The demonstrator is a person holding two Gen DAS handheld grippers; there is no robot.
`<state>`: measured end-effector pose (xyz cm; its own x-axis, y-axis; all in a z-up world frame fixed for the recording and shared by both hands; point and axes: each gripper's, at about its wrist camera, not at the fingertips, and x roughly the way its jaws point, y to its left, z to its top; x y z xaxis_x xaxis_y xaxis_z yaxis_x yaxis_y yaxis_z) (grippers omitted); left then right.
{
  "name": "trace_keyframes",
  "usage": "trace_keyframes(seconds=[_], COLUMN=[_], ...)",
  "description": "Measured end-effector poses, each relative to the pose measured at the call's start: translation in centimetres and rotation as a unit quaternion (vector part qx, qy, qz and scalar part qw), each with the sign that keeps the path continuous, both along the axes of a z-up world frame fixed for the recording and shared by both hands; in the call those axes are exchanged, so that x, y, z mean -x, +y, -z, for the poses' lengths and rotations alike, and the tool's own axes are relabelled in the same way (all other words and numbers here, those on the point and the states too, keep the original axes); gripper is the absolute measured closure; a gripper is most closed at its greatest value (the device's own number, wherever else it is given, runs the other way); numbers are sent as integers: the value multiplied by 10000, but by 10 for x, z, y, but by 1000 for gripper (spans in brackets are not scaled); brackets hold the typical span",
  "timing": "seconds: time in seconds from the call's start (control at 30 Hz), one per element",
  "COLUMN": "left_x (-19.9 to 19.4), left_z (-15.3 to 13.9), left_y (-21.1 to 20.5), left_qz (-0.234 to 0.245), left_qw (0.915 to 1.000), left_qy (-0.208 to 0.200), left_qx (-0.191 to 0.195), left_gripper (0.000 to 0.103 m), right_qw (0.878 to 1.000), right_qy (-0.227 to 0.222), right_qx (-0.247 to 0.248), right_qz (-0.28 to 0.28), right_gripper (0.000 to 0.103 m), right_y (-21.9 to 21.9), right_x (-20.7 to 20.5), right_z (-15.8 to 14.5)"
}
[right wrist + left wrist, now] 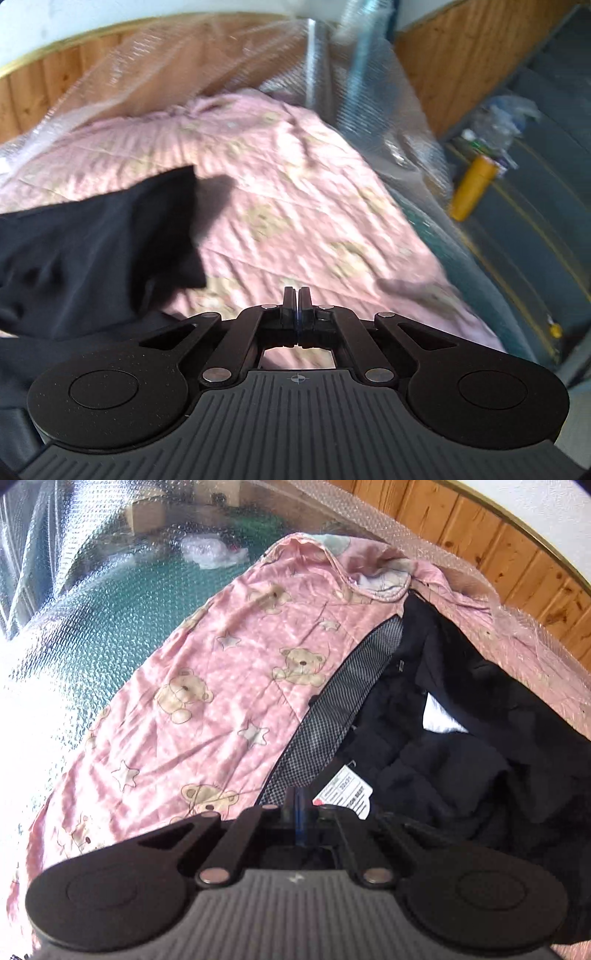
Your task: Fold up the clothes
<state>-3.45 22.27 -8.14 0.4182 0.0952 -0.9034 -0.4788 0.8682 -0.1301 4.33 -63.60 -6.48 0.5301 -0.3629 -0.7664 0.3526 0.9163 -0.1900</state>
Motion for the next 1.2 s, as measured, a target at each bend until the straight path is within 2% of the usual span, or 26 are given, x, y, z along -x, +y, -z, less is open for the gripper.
trace_keyframes(seconds=[0.03, 0.07, 0.1, 0.13, 0.17, 0.2, 0.23, 0.3, 0.37, 0.43, 0.57, 0.6, 0.67, 0.77, 0.87, 0.9, 0.93, 1.2], left_x=[0, -3, -9, -12, -15, -18, -20, -25, -31, -31, -2, 5, 17, 33, 41, 41, 41, 35], left_z=[2, 4, 6, 9, 13, 17, 21, 29, 37, 48, 63, 66, 63, 55, 44, 39, 34, -3], left_y=[-1, -6, -14, -25, -39, -53, -66, -93, -120, -145, -150, -151, -143, -129, -113, -106, -100, -47], left_qz=[67, 160, 272, 446, 667, 888, 1108, 1547, 1983, 2328, 2042, 1953, 1617, 1150, 887, 798, 709, 65], left_qw=[10000, 9998, 9996, 9990, 9977, 9960, 9938, 9879, 9799, 9719, 9781, 9799, 9865, 9928, 9950, 9954, 9956, 9910], left_qy=[23, 5, -42, -42, -5, 32, 69, 143, 217, 335, 376, 374, 242, 162, 45, -24, -92, -596], left_qx=[67, 97, 100, 93, 79, 64, 50, 21, -8, -57, -138, -154, 57, 309, 463, 537, 610, 1194], left_gripper=[87, 68, 58, 37, 32, 32, 32, 29, 25, 27, 28, 28, 28, 27, 27, 27, 27, 20], right_qw=[9999, 9997, 9997, 9995, 9986, 9967, 9923, 9759, 9495, 9145, 8365, 8187, 7889, 7583, 7359, 7303, 7291, 7279], right_qy=[134, 185, 147, 91, 20, -55, -115, -190, -200, -176, -56, -4, 141, 388, 911, 1157, 1158, 630], right_qx=[-43, -107, -193, -285, -418, -561, -694, -934, -1183, -1472, -1800, -1788, -1673, -1532, -1488, -1443, -1397, -1042], right_qz=[44, 84, 12, -89, -321, -586, -1018, -1963, -2898, -3765, -5175, -5457, -5911, -6325, -6542, -6577, -6599, -6748], right_gripper=[103, 98, 88, 80, 73, 58, 52, 48, 43, 38, 34, 34, 34, 34, 47, 71, 102, 103], right_y=[-1, 3, 13, 24, 42, 61, 89, 149, 215, 288, 426, 460, 518, 572, 606, 614, 613, 587], right_x=[4, 8, 14, 19, 23, 26, 24, 18, 8, -3, -15, -14, -12, -21, -29, -32, -24, 59], right_z=[6, 12, 16, 20, 24, 28, 26, 20, 15, 10, 6, 6, 11, 28, 50, 56, 55, 30])
